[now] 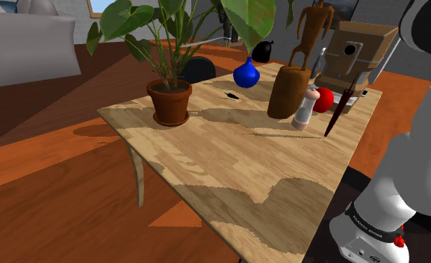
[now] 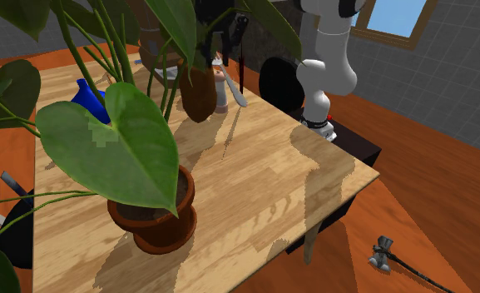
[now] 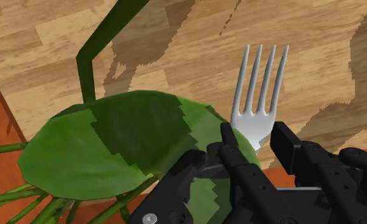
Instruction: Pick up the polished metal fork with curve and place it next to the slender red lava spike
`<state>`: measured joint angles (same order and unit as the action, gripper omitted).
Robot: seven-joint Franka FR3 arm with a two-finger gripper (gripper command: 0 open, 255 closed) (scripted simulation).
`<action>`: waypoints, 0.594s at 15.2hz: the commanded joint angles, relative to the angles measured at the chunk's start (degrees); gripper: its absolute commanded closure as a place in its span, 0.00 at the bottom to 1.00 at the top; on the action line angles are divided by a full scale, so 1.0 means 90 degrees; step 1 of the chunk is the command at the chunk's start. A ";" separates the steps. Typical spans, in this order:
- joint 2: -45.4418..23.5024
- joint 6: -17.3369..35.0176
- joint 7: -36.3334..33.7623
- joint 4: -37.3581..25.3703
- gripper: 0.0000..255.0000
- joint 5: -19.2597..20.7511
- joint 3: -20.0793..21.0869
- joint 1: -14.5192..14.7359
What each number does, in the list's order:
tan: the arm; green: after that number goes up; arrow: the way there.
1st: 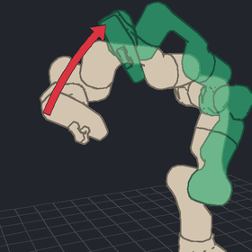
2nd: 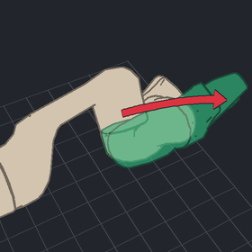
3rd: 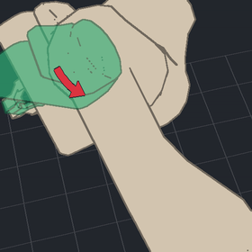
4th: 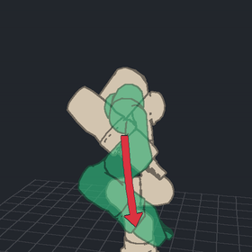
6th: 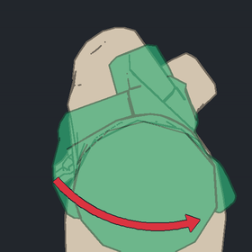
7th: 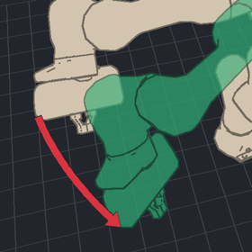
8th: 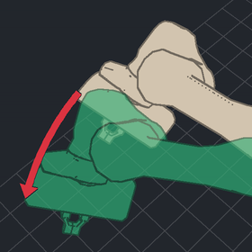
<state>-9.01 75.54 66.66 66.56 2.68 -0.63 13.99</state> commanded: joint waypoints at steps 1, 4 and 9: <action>0.0562 0.0191 0.0163 0.0748 1.00 -0.0004 -0.0068 -0.0101; 0.1279 0.0378 0.0434 0.1638 1.00 0.0016 -0.0201 -0.0242; 0.2305 0.0522 0.0914 0.2781 1.00 0.0112 -0.0467 -0.0458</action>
<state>10.28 80.04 74.09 89.95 3.52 -4.41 10.19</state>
